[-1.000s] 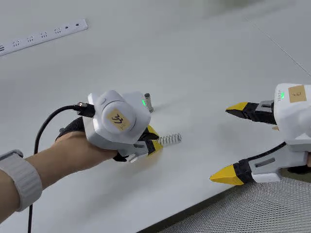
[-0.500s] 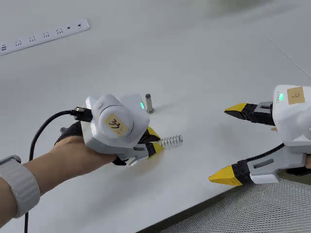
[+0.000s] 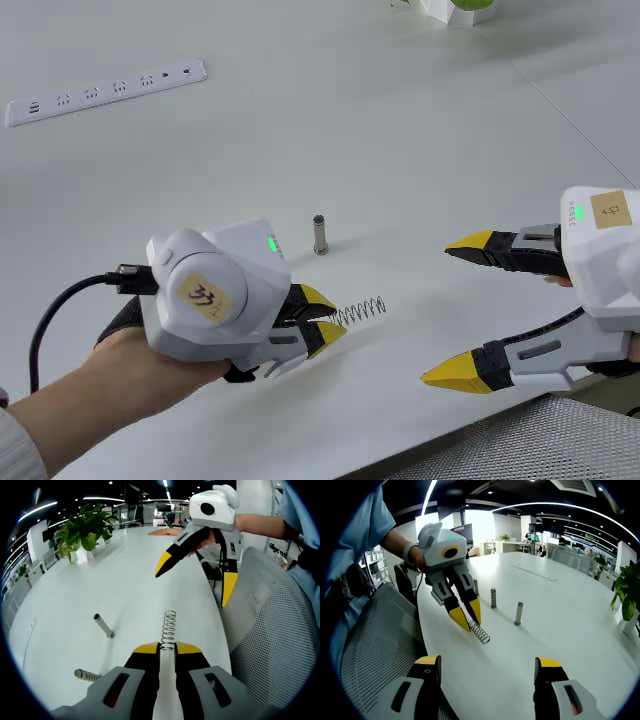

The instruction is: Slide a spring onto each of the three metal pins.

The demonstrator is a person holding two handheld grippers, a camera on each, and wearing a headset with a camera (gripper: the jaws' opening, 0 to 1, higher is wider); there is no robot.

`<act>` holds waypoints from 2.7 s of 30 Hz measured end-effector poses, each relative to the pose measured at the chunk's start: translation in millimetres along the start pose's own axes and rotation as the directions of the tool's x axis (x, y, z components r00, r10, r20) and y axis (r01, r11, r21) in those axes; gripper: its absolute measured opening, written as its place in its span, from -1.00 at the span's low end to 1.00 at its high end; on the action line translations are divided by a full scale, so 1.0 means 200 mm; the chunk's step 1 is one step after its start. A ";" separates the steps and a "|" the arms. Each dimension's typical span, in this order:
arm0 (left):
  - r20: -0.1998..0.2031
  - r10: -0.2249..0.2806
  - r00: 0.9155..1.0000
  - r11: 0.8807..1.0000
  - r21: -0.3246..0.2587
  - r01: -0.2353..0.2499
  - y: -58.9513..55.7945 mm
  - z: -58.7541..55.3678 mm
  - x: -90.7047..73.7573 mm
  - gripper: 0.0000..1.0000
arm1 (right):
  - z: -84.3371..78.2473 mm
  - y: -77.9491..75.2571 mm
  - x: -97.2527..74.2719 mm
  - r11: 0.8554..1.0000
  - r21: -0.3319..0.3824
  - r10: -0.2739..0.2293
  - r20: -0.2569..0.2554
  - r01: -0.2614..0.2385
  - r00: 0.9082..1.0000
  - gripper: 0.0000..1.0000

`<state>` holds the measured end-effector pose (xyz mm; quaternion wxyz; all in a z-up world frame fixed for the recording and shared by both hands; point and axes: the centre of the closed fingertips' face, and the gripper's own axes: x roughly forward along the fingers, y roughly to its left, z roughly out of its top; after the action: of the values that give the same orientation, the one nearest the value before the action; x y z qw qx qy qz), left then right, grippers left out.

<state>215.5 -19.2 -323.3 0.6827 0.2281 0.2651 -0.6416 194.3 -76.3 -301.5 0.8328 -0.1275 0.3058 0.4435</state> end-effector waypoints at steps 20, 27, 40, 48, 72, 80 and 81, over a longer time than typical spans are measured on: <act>0.138 0.068 0.988 0.997 -0.045 -0.062 -0.13 -0.01 -0.22 -0.85 | 0.18 0.21 0.11 0.954 -0.195 0.214 -0.086 -0.227 0.973 -0.18; 0.161 0.062 0.985 0.998 -0.032 -0.058 -0.18 -0.01 -0.26 -0.85 | 0.22 0.28 0.11 0.914 -0.247 0.301 -0.120 -0.322 0.946 -0.55; 0.198 0.068 0.978 0.997 -0.041 -0.061 -0.19 0.00 -0.28 -0.85 | 0.23 0.33 0.12 0.868 -0.293 0.366 -0.170 -0.401 0.915 -0.77; 0.205 0.070 0.976 0.997 -0.051 -0.060 -0.20 -0.01 -0.27 -0.85 | 0.24 0.35 0.12 0.855 -0.311 0.378 -0.177 -0.416 0.909 -0.85; 0.195 0.067 0.978 0.996 -0.068 -0.055 -0.21 -0.02 -0.25 -0.87 | 0.33 0.36 0.13 0.805 -0.409 0.338 -0.278 -0.429 0.899 -0.86; 0.205 0.067 0.976 0.996 -0.078 -0.052 -0.21 -0.02 -0.25 -0.87 | 0.34 0.36 0.12 0.799 -0.419 0.333 -0.289 -0.432 0.897 -0.86; 0.207 0.068 0.976 0.995 -0.079 -0.053 -0.21 -0.02 -0.25 -0.87 | 0.34 0.36 0.12 0.797 -0.422 0.332 -0.290 -0.431 0.898 -0.86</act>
<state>171.7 17.5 -291.8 0.7339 0.1421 0.2081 -0.6308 171.7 14.0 -259.1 0.6329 -0.3079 0.2893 0.6488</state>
